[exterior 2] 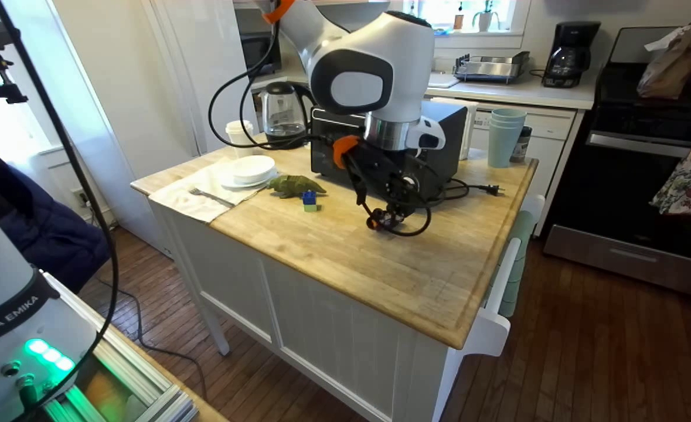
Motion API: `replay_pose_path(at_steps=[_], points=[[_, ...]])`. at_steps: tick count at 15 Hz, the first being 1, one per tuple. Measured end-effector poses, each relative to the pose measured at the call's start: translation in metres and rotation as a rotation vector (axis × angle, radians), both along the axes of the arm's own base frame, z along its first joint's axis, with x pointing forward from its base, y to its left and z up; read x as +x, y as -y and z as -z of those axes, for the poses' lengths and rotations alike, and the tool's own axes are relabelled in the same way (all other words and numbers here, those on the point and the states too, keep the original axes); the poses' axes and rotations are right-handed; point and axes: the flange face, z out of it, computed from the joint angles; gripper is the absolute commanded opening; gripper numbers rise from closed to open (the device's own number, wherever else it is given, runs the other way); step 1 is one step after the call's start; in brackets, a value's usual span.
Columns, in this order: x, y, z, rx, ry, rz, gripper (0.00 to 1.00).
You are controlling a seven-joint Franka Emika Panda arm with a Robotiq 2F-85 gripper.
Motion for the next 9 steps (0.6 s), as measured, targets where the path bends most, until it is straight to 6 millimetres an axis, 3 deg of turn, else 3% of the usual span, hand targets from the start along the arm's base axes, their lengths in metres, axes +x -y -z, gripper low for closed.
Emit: replay_pose_path(at_steps=[9], points=[[0.017,0.034,0.013,0.105,0.105,-0.001,1.0]])
